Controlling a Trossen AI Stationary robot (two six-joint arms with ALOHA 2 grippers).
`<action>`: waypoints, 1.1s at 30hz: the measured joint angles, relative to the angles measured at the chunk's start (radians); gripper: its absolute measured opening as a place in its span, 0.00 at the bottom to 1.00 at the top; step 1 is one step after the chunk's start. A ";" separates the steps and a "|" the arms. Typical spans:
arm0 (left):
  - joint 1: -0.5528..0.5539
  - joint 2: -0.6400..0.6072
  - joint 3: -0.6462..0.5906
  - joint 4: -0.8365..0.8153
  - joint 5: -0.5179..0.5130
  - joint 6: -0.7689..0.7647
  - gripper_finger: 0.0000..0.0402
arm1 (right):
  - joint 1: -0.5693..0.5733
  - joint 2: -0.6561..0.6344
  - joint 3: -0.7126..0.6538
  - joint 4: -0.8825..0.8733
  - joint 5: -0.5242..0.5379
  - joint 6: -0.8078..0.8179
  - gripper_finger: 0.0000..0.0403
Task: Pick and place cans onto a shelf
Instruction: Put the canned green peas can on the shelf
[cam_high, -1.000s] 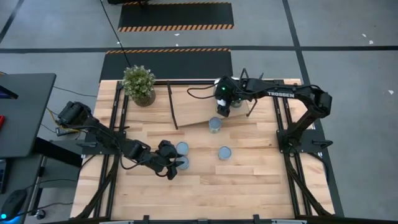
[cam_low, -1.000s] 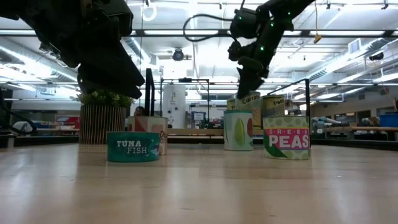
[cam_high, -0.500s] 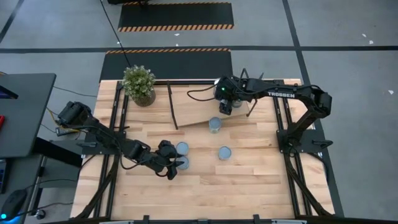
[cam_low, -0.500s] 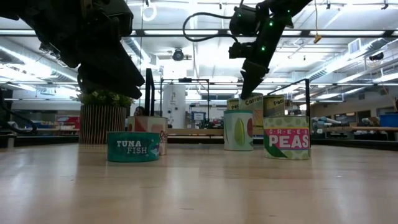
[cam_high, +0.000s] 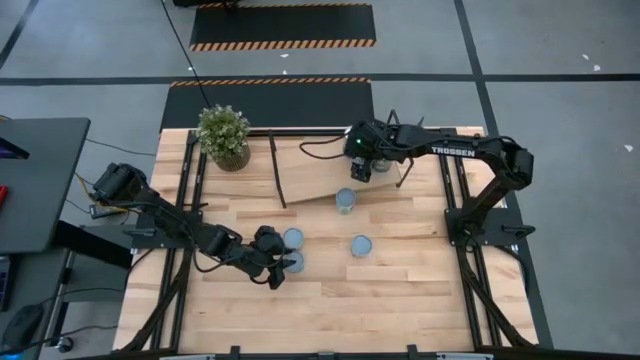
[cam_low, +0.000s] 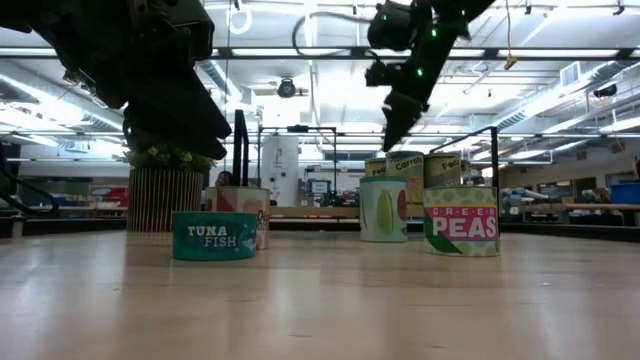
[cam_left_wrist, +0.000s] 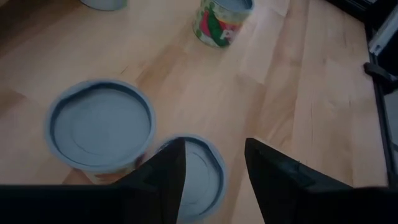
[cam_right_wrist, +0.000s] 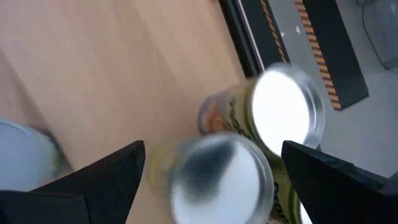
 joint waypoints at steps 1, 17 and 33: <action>0.000 0.000 0.000 0.000 0.012 0.000 0.43 | 0.013 -0.001 0.014 -0.005 0.003 0.005 0.95; 0.000 -0.125 0.000 -0.155 0.064 0.049 0.43 | 0.268 -0.001 0.128 -0.017 -0.090 0.257 0.95; -0.005 -0.180 0.000 -0.356 0.088 0.075 0.43 | 0.419 0.001 0.018 -0.077 -0.156 0.572 0.99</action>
